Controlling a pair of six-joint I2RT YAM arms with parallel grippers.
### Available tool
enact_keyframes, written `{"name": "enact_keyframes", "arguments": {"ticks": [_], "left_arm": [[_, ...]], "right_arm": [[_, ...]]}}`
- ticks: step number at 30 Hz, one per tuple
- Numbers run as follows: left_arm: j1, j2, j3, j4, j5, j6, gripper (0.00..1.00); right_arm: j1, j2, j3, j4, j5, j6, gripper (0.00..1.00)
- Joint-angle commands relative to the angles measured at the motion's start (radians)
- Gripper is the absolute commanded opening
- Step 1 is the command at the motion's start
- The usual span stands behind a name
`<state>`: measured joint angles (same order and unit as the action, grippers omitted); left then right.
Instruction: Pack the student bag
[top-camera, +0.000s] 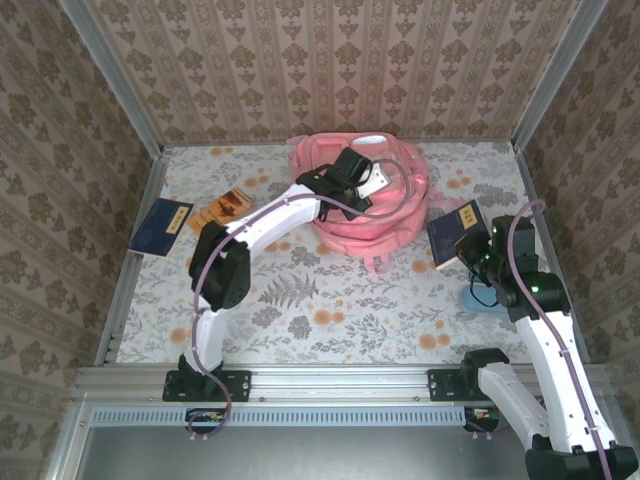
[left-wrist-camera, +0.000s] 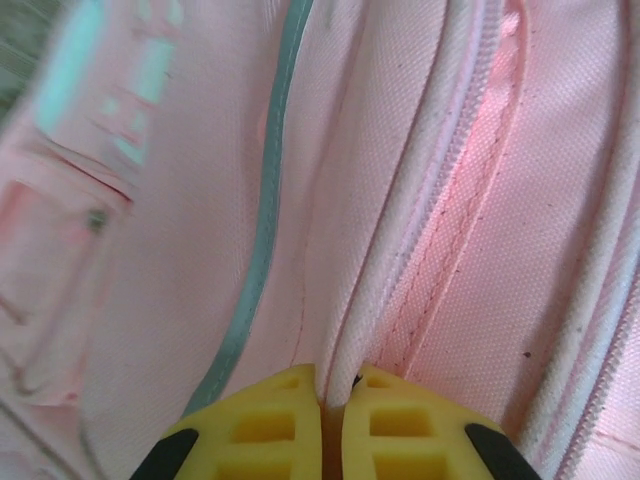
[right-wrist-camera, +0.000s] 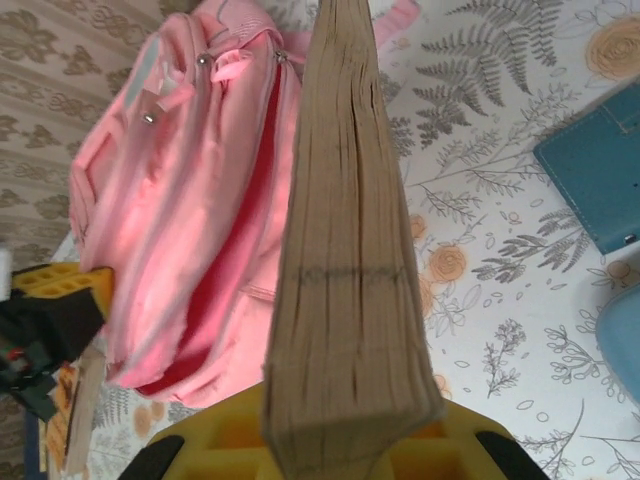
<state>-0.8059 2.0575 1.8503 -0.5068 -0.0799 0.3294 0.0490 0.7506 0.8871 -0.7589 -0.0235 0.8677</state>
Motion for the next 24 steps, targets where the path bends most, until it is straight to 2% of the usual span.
{"name": "enact_keyframes", "arguments": {"ticks": [1, 4, 6, 14, 24], "left_arm": [[-0.005, -0.101, 0.012, 0.181, -0.026, -0.112, 0.03], [-0.007, -0.113, 0.031, 0.186, -0.031, -0.153, 0.02], [-0.007, -0.117, 0.048, 0.181, -0.032, -0.175, 0.02], [-0.016, -0.138, 0.113, 0.142, -0.013, -0.267, 0.01], [-0.021, -0.167, 0.160, 0.074, 0.028, -0.355, 0.00]], "right_arm": [[-0.002, -0.002, 0.009, 0.096, -0.129, -0.010, 0.11], [-0.003, -0.011, -0.024, 0.205, -0.257, 0.031, 0.11], [-0.003, -0.009, -0.026, 0.216, -0.283, 0.049, 0.11], [0.000, 0.050, -0.140, 0.450, -0.394, 0.205, 0.11], [0.126, 0.247, -0.220, 0.852, -0.309, 0.320, 0.11]]}}
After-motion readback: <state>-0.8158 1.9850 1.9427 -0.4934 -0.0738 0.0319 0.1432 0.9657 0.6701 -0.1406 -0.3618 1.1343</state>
